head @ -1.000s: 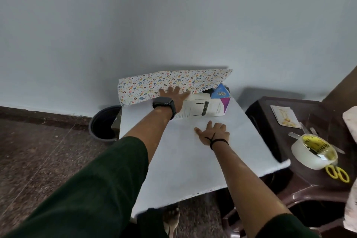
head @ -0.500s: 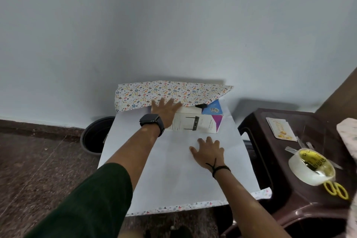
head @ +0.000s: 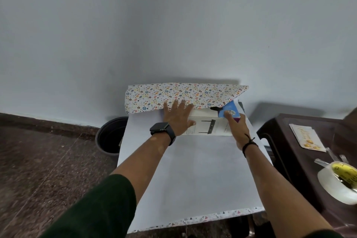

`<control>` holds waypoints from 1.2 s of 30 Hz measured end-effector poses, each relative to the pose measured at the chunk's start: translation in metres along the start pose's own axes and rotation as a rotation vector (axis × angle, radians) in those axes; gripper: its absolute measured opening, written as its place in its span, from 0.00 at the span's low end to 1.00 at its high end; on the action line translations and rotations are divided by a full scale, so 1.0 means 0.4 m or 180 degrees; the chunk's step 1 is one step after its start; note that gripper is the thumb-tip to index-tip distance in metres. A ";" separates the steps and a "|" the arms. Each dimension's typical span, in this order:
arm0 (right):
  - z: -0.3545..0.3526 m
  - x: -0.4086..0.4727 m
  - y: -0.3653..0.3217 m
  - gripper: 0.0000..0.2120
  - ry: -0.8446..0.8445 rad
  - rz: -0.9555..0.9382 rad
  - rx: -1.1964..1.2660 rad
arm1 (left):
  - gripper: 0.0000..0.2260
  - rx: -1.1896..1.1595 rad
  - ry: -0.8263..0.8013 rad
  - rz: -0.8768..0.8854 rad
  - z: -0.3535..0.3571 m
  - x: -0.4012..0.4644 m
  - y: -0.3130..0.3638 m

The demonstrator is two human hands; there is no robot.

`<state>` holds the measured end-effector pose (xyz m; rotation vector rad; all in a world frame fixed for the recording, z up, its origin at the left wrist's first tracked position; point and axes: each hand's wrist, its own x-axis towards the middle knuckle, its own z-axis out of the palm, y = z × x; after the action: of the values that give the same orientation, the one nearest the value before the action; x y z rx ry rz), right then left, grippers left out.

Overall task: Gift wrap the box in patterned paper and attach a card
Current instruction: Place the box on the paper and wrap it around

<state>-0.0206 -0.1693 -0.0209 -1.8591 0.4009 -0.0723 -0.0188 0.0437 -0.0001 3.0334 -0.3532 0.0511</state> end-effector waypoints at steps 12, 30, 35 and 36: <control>0.037 0.011 0.006 0.38 -0.0492 0.0064 -0.0052 | 0.31 0.0093 0.0083 -0.0029 0.010 0.007 0.013; 0.049 0.005 0.000 0.41 -0.0558 -0.0032 -0.0211 | 0.33 0.0041 -0.0263 -0.0229 -0.007 0.021 -0.007; 0.060 -0.012 0.002 0.39 -0.0536 0.0051 -0.0300 | 0.30 -0.0049 -0.0243 -0.0063 -0.012 0.017 -0.023; 0.064 -0.018 0.001 0.40 -0.0477 0.0045 -0.0355 | 0.29 -0.0071 -0.0208 -0.0025 -0.011 0.015 -0.025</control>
<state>-0.0210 -0.1440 -0.0286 -1.9566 0.3193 0.1005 -0.0107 0.0525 0.0036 3.0195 -0.3447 -0.0524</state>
